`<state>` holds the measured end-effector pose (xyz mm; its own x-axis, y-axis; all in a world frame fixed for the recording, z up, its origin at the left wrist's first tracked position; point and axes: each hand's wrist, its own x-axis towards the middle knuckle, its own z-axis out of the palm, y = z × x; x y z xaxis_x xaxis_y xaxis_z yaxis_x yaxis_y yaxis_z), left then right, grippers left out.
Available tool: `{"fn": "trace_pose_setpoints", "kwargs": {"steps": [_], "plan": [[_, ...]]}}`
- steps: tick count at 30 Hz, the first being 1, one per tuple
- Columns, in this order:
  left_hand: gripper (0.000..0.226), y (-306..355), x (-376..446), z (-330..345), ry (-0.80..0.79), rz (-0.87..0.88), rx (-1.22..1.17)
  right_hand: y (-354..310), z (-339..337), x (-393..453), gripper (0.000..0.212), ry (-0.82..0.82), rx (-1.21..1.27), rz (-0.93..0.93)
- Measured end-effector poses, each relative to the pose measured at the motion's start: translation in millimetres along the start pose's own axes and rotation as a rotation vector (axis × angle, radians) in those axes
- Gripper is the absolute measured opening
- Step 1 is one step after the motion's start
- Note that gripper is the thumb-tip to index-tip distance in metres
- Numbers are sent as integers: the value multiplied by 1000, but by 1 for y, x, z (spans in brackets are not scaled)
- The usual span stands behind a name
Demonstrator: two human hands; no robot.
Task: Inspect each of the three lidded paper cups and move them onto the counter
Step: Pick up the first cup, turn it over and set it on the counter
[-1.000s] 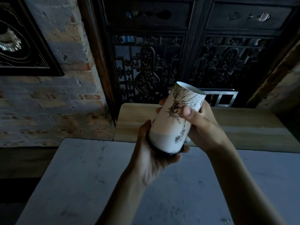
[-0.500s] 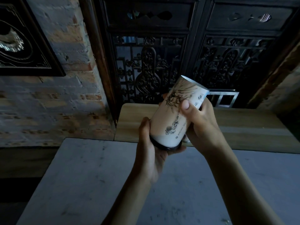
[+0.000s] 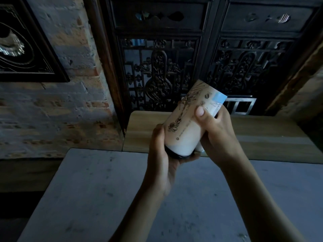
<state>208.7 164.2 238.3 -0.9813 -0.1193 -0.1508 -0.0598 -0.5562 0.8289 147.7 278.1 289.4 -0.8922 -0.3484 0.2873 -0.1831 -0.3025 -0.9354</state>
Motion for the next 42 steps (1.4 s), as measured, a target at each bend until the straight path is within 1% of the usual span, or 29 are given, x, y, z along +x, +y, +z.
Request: {"fn": "trace_pose_setpoints", "kwargs": {"steps": [2,4,6,8,10,12,13,15,16,18,20,22,25,28,30,31,34,36,38,40,42], "plan": [[69,1,-1,-3,-75,-60,-55,-3,-3,1,57,-51,58,23],[68,3,-1,-4,-117,-105,-128,-3,-6,2,58,-74,105,51],[65,4,-2,-3,-125,-105,-122,-3,-6,2,59,-64,100,60],[60,4,-4,1,-85,-62,-77,-2,-5,1,64,-31,56,46],[64,1,-2,3,-26,22,-41,1,-3,1,69,-6,23,24],[71,-2,0,4,34,80,-15,2,-1,-1,66,6,16,5],[68,-3,-1,4,41,82,-8,3,-1,-1,66,6,8,0],[54,1,-5,3,37,35,0,2,-1,-3,65,-6,33,6],[54,3,-7,3,3,-11,-16,1,-2,-3,63,-18,78,23],[58,5,-8,0,-86,-77,-67,-1,-4,-3,69,-29,147,70],[58,6,-8,-1,-119,-103,-84,-1,-5,-3,73,-14,150,86],[60,5,-8,1,-72,-57,-76,1,-3,-3,70,2,144,79],[75,-1,-9,2,-9,119,-22,4,1,-5,66,37,138,68],[74,-7,-9,1,39,192,35,8,3,-9,65,85,142,66],[75,-7,-9,-1,23,156,-28,8,2,-11,56,78,145,60],[77,-6,-9,-3,-2,116,-73,7,2,-11,55,62,156,64],[83,-1,-10,-8,-76,-15,-162,4,1,-11,68,7,186,66],[88,-1,-10,-9,-87,-14,-149,3,3,-11,67,16,179,67],[92,-6,-7,-9,-55,58,-110,5,5,-11,64,43,149,58],[82,-9,-5,-8,-4,96,-110,8,6,-13,63,71,76,46],[77,-9,-5,-7,41,41,-187,14,7,-15,66,106,-14,42]]}}
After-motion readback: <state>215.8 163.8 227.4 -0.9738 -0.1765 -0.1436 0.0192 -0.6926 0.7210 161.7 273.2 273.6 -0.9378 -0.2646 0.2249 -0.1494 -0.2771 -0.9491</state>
